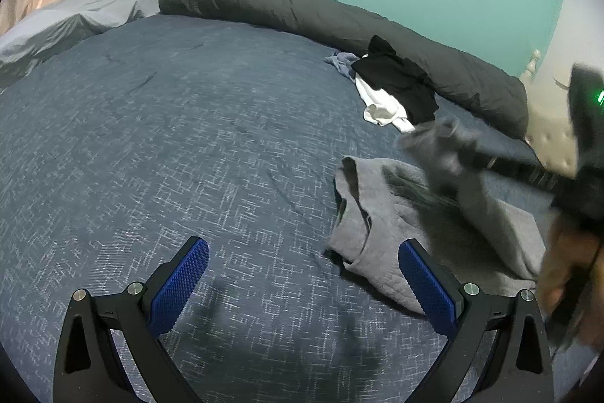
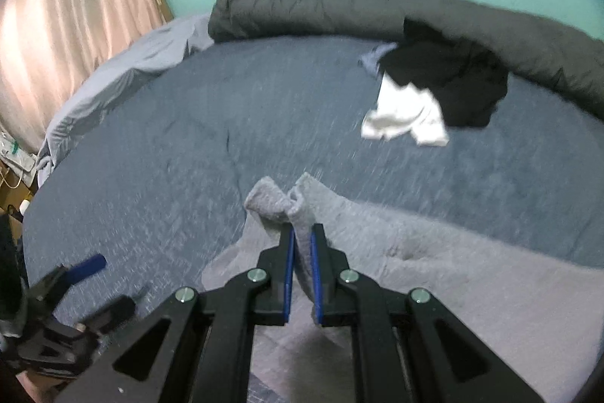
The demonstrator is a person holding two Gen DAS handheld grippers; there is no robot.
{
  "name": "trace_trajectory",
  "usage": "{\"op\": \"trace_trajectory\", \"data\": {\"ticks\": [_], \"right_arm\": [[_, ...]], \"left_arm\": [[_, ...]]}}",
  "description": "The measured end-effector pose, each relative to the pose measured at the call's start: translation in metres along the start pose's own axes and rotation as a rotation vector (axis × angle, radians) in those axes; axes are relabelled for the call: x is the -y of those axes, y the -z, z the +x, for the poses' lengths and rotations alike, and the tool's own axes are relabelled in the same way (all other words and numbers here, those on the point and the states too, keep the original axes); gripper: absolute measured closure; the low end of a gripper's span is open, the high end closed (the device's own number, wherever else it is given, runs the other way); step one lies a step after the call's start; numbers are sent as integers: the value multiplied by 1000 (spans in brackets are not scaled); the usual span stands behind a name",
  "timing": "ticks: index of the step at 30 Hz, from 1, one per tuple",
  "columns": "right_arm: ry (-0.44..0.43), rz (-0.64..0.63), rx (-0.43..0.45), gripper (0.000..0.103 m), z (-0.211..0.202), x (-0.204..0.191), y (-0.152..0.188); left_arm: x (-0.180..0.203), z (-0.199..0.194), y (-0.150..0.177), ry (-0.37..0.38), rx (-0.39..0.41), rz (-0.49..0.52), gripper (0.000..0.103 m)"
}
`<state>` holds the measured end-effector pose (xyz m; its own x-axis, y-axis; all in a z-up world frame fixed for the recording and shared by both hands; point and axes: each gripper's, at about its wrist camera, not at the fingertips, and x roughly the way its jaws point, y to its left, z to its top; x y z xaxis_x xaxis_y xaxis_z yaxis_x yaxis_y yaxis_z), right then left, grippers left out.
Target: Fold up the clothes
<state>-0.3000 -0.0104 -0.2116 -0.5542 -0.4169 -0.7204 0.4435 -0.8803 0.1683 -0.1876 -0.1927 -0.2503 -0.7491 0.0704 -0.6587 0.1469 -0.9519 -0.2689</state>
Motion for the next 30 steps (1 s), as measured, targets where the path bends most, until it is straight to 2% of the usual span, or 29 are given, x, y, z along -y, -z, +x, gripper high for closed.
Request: {"op": "trace_trajectory", "data": {"ticks": [2, 7, 11, 15, 20, 27, 30], "right_arm": [[-16, 12, -30, 95, 10, -1, 9], [-70, 43, -93, 82, 21, -2, 21], [-124, 61, -36, 79, 1, 3, 20], [-111, 162, 46, 79, -18, 32, 16], [-75, 251, -13, 79, 1, 52, 25], [-21, 200, -100, 76, 42, 30, 49], [-32, 218, -86, 76, 40, 34, 51]], "left_arm": [[-2, 0, -1, -2, -1, -4, 0], [-3, 0, -1, 0, -1, -4, 0], [-3, 0, -1, 1, -2, -3, 0], [-3, 0, 0, 1, -2, -2, 0], [0, 2, 2, 2, -8, 2, 0], [3, 7, 3, -1, -16, 13, 0], [4, 8, 3, -2, -19, 19, 0]]}}
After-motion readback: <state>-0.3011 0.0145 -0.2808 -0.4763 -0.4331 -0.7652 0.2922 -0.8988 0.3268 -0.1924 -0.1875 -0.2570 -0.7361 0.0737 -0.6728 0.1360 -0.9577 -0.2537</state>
